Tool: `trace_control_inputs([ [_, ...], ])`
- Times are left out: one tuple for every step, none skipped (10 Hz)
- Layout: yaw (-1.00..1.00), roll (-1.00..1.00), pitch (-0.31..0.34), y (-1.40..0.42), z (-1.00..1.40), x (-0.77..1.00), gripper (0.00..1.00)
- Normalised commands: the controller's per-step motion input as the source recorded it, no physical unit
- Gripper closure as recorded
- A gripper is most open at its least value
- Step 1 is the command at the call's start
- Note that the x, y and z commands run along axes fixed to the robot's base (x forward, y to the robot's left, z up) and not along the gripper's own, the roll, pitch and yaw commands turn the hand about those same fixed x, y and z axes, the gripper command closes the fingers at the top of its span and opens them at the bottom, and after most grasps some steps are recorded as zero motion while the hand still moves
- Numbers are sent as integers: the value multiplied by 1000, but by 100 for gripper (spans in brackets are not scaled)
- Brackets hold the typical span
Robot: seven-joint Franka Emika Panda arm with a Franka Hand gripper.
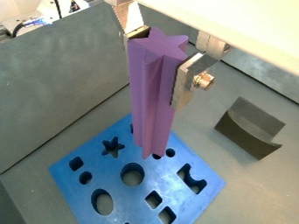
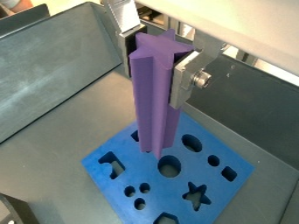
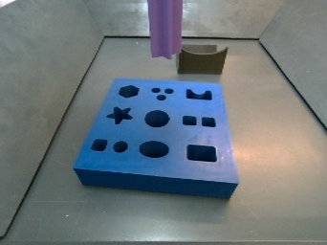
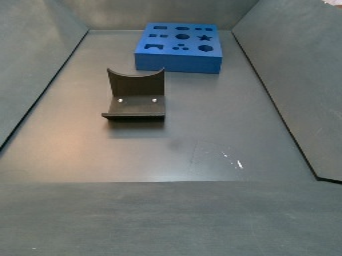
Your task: Insert the star object.
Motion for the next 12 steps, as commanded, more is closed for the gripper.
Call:
trace_control_inputs([
  [-14, 0, 0, 0, 0, 31, 100],
  [-100, 0, 0, 0, -123, 0, 100],
  [-446, 0, -100, 0, -551, -549, 100],
  [-503, -79, -151, -69, -900, -677, 100],
  [-569, -59, -153, -34, -937, -626, 100],
  [-646, -71, -124, 0, -943, -591, 100],
  [-646, -71, -123, -6, -943, -594, 100],
  [-714, -63, -113, 0, -911, -517, 100],
  [-649, 34, 0, -111, -383, -497, 100],
  [-643, 104, 36, -343, -26, -263, 100],
  [-577, 143, 20, -394, 0, -6, 100],
  [-503, 180, 39, -223, 0, 0, 100],
])
